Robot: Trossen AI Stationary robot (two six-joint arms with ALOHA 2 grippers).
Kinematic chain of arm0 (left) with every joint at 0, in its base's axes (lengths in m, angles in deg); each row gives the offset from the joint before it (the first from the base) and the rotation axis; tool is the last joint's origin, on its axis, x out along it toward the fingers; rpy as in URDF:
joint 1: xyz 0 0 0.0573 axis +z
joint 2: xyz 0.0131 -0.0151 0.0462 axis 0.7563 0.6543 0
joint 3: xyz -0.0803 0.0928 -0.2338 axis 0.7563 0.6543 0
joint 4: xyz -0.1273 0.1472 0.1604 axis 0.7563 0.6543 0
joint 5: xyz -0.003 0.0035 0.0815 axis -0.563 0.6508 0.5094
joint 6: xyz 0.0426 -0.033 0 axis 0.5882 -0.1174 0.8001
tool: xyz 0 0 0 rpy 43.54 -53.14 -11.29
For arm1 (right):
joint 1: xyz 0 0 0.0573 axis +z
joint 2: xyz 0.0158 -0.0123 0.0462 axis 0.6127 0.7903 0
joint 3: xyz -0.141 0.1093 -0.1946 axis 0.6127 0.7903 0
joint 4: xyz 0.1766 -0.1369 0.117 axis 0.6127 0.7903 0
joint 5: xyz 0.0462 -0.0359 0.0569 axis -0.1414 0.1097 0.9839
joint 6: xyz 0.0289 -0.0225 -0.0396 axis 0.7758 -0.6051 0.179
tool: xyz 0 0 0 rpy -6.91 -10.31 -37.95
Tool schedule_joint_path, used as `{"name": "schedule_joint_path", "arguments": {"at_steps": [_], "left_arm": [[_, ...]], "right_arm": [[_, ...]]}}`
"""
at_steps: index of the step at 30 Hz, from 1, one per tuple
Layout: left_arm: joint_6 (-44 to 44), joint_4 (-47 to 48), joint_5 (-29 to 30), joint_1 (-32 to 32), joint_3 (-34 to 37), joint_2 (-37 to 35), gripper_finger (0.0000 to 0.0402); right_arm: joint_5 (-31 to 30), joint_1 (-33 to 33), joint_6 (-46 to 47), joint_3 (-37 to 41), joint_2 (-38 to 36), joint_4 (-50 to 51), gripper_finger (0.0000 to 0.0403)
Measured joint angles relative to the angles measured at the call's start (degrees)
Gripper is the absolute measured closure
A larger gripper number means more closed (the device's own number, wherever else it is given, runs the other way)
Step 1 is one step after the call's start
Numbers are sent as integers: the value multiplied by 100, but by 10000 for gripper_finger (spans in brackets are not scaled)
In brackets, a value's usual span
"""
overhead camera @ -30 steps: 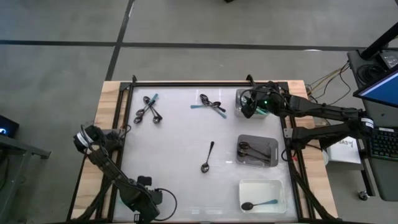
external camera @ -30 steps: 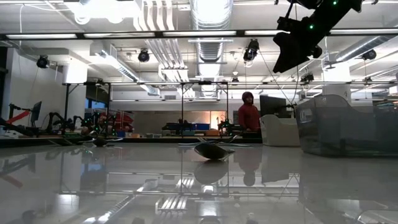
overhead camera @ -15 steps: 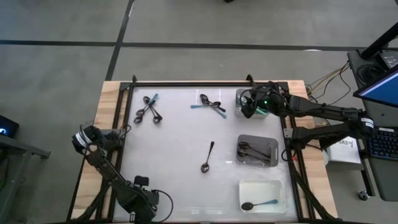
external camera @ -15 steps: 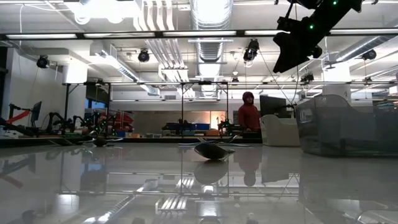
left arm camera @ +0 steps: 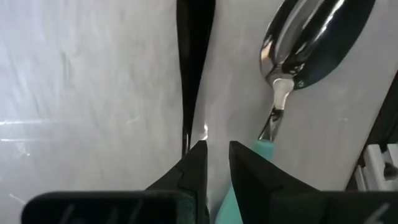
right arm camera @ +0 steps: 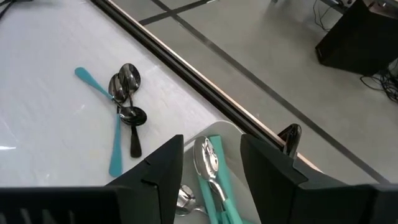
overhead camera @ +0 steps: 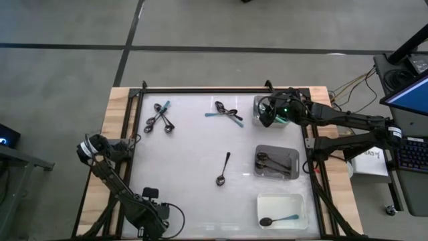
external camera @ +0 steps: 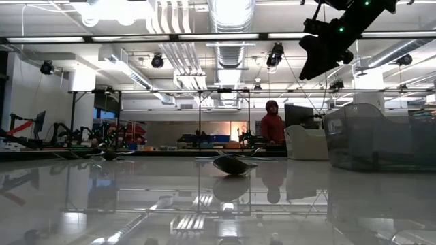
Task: Sort silverware by color (type)
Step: Put the black spoon into the black bin
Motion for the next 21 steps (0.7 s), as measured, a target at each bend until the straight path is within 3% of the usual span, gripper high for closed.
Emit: {"name": "schedule_joint_path", "arguments": {"at_steps": [7, 21], "left_arm": [[1, 93, 447, 0, 58, 0, 352], [-323, -94, 248, -11, 355, -20, 351]], "right_arm": [[0, 0, 0, 0, 0, 0, 250], [2, 0, 2, 0, 0, 17, 250]]}}
